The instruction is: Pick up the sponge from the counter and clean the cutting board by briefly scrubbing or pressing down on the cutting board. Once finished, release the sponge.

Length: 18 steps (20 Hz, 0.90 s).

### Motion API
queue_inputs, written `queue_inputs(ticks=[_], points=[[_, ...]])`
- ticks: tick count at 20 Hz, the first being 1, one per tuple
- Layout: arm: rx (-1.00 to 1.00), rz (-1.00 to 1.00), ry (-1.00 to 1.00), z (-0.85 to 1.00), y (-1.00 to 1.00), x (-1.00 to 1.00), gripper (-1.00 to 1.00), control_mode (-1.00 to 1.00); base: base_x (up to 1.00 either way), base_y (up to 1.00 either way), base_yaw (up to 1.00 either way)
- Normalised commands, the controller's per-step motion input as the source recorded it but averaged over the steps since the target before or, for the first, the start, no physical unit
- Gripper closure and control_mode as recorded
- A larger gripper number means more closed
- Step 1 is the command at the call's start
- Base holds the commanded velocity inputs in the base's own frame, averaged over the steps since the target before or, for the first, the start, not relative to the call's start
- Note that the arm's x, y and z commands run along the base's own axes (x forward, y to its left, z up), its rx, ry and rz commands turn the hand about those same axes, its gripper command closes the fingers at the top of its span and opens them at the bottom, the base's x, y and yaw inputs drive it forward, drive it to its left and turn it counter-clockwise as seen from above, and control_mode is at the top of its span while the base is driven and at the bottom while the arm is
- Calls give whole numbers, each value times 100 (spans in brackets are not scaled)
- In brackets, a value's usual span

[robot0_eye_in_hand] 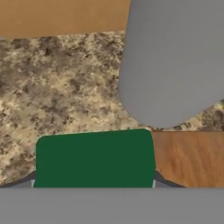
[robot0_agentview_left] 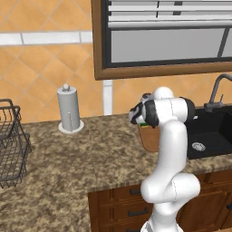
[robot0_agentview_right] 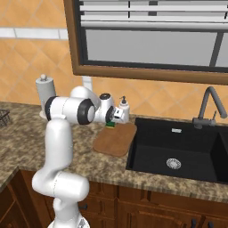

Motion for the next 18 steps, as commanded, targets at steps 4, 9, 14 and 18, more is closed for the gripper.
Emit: queue_inputs(ticks=[4,9,14,18], points=[[0,-10,-1,-23,-23,-24,100,-100,0,0,0],[0,-6,-6,-17,1,-46,100,-100,0,0,0],[0,-3,-19,-52,0,-84,100,-100,0,0,0],[0,-3,-31,-66,0,-96,100,-100,0,0,0]])
